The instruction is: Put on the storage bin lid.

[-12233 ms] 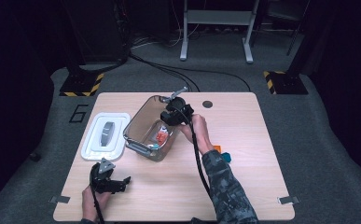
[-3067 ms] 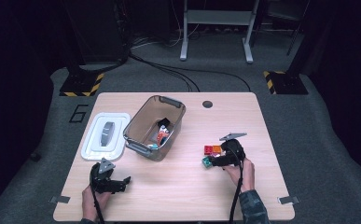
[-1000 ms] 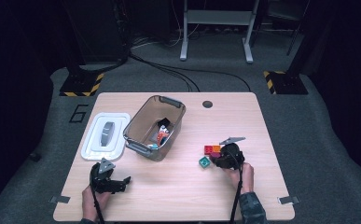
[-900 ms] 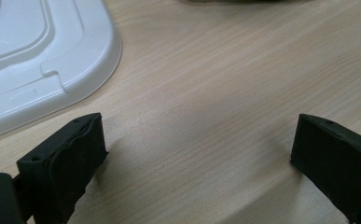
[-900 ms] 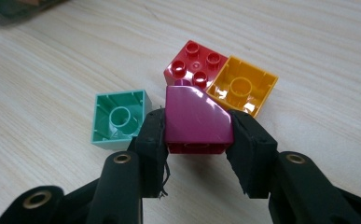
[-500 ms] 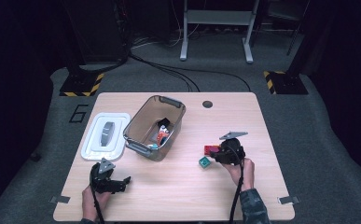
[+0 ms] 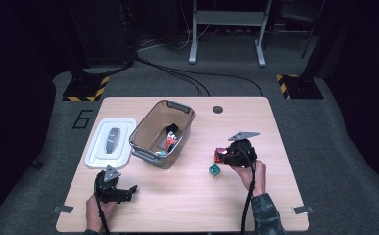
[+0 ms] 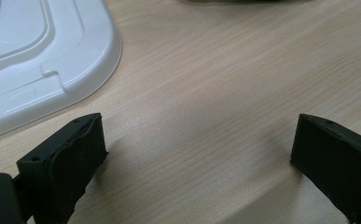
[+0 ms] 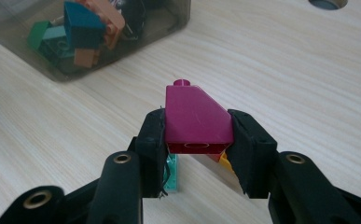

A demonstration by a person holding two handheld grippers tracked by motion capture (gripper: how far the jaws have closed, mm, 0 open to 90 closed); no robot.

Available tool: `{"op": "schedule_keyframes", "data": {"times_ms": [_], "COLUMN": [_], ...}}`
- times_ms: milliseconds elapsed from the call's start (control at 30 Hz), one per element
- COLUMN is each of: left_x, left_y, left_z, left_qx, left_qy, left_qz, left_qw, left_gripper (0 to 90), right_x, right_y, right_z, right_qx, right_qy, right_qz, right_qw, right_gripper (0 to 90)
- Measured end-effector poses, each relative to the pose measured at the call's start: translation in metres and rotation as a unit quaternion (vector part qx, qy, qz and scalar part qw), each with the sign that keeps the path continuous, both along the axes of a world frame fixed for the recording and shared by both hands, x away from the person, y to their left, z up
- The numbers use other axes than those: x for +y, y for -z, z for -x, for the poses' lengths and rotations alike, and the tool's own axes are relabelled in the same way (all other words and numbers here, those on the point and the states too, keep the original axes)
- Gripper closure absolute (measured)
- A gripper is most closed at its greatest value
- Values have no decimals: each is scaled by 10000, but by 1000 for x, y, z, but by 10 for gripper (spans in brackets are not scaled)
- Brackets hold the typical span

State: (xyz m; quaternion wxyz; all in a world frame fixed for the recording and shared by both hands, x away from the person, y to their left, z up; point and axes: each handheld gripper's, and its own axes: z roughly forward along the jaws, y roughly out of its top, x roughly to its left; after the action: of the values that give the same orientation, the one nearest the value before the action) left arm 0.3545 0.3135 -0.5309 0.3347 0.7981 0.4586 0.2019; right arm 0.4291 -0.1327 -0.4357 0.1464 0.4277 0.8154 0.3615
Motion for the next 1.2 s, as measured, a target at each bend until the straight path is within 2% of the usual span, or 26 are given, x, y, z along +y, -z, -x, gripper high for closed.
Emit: {"op": "schedule_keyframes", "data": {"times_ms": [433,700,1200], "left_x": [0,0,0], "left_y": [0,0,0], "left_z": [0,0,0], "left_qx": [-2,1,6], "left_qy": [-22,-21,-15], "left_qz": [34,34,36], "left_qw": [10000,10000,10000], "left_gripper": [28,28,28], "right_x": [13,20,33], "right_y": [-24,-41,-61], "right_z": [-7,-12,-21], "right_qx": [-100,-244,-348], "right_qy": [-126,-196,-332], "right_qz": [12,31,92], "right_qw": [9999,9995,9988], "right_gripper": [589,589,589]}}
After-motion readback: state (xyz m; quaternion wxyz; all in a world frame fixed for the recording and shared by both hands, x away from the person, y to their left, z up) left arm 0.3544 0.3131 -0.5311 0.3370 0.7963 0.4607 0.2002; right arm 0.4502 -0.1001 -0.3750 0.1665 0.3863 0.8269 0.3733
